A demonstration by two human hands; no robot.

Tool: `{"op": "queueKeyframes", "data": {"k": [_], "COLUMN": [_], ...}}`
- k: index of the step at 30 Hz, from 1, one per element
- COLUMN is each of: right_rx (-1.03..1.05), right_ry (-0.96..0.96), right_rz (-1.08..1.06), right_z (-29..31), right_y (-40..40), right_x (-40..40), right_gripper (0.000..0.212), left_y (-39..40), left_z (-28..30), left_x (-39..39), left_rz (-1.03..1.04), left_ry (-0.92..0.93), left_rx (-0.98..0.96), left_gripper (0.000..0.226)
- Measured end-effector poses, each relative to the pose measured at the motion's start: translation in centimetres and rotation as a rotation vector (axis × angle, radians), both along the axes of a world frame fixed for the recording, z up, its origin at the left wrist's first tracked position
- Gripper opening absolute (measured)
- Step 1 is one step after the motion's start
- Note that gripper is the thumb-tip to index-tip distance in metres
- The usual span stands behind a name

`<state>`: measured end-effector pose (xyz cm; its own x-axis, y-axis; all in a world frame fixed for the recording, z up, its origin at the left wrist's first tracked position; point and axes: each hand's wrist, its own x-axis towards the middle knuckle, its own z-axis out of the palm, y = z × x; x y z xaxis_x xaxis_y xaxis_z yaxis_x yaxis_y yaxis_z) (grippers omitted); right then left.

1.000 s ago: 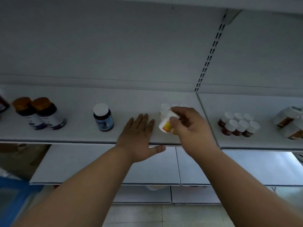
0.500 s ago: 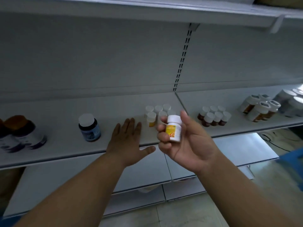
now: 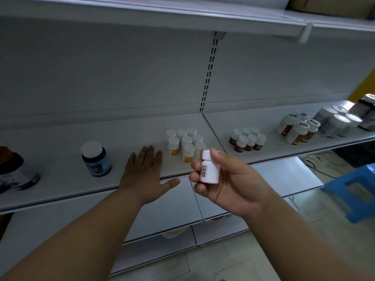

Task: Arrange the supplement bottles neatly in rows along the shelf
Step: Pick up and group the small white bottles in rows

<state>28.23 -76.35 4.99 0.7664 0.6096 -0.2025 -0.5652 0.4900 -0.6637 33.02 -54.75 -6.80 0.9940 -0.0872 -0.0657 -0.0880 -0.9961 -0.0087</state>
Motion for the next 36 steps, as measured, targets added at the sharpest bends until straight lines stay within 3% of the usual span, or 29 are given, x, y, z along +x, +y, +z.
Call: {"op": "queueKeyframes", "data": {"k": [7,11,14,17,22,24,26,29,31,33,36], "right_rx": [-0.044,-0.099,-0.18,-0.396,-0.964,-1.034,-0.991,-0.658,-0.495,-0.477,-0.49], "right_ry": [0.059,0.054,-0.028,-0.341,-1.165,-1.254,-1.115,-0.373,-0.032,0.047,0.017], "right_rz": [-0.003,-0.098,-0.159,-0.274,-0.474,-0.465,-0.361,-0.093,0.002,0.022,-0.095], "right_z": [-0.3,0.0,0.3,0.2,0.5,0.6,1.0,2.2,2.5,2.2,1.5], "right_y": [0.2,0.6,0.6,0.4,-0.1,-0.1,0.0,1.0,1.6,2.1,2.9], "right_x": [-0.5,-0.6,-0.5,-0.3,-0.9,-1.1,-1.3,-1.1,-0.5,0.2,1.4], "right_gripper": [0.043,0.046,0.029,0.027,0.041,0.044,0.035,0.043,0.048,0.045,0.029], "left_y": [0.1,0.0,0.0,0.0,0.0,0.1,0.1,0.1,0.0,0.1,0.1], "left_z": [0.0,-0.1,-0.1,0.0,0.1,0.0,0.0,0.0,-0.1,-0.4,-0.4], "left_x": [-0.1,0.0,0.0,-0.1,-0.1,0.0,0.0,0.0,0.0,0.0,0.0], "left_rz": [0.012,0.012,0.009,0.006,0.011,0.014,0.013,0.009,0.009,0.007,0.008], "left_ry": [0.016,-0.008,-0.025,-0.008,-0.001,-0.004,-0.007,0.003,-0.012,-0.026,-0.039], "left_rx": [-0.01,0.004,0.013,0.008,0.004,-0.003,-0.001,0.001,-0.006,-0.005,-0.01], "left_gripper": [0.134,0.117,0.111,0.113,0.123,0.121,0.125,0.128,0.124,0.118,0.116]}}
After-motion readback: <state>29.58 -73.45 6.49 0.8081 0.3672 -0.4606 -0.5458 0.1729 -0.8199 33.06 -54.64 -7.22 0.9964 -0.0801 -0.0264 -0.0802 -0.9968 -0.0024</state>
